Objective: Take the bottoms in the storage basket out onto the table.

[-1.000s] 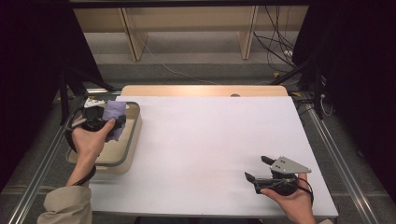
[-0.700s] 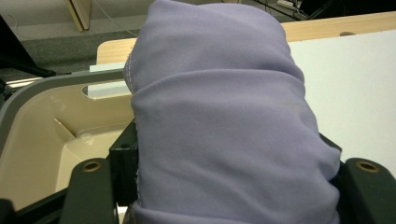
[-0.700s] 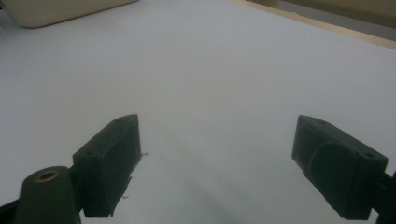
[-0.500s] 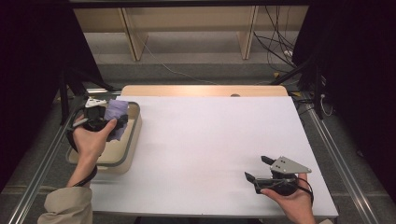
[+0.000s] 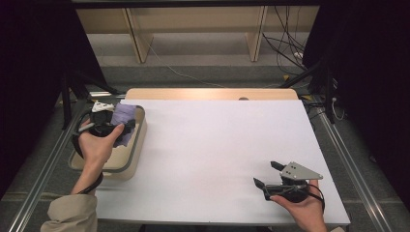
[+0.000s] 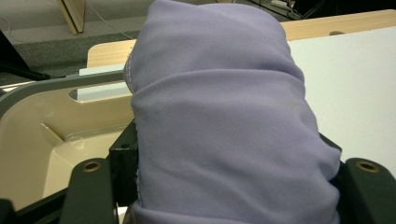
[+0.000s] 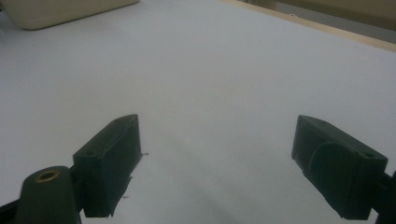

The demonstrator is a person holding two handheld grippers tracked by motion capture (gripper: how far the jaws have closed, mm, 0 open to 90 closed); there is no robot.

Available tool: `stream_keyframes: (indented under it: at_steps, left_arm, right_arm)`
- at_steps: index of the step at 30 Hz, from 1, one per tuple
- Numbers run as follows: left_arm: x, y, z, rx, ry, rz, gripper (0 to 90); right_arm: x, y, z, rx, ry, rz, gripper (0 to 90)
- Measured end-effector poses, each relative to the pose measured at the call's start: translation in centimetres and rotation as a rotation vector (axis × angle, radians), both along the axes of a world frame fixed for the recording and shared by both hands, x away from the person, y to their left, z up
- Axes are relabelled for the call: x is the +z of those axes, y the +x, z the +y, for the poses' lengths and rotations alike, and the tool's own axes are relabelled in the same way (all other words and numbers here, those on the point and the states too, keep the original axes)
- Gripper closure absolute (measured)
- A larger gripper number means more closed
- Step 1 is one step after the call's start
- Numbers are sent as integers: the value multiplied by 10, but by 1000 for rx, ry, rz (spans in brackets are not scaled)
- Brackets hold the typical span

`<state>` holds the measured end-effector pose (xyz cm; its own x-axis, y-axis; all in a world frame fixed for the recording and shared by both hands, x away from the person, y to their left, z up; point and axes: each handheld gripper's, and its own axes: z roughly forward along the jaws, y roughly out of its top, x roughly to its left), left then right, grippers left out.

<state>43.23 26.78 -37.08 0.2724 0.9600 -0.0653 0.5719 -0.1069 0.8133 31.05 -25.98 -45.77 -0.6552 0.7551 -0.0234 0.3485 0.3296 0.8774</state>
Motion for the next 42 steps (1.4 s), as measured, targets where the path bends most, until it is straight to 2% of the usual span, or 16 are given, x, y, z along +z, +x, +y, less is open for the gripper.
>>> stream_keyframes:
  at_steps: [25,42]
  left_arm:
    - [6,-5,-12,-31,0,-18,331]
    - [8,-7,-22,-61,0,-15,331]
  right_arm:
    - [0,0,0,-2,-3,0,164]
    - [0,0,0,-2,3,2,164]
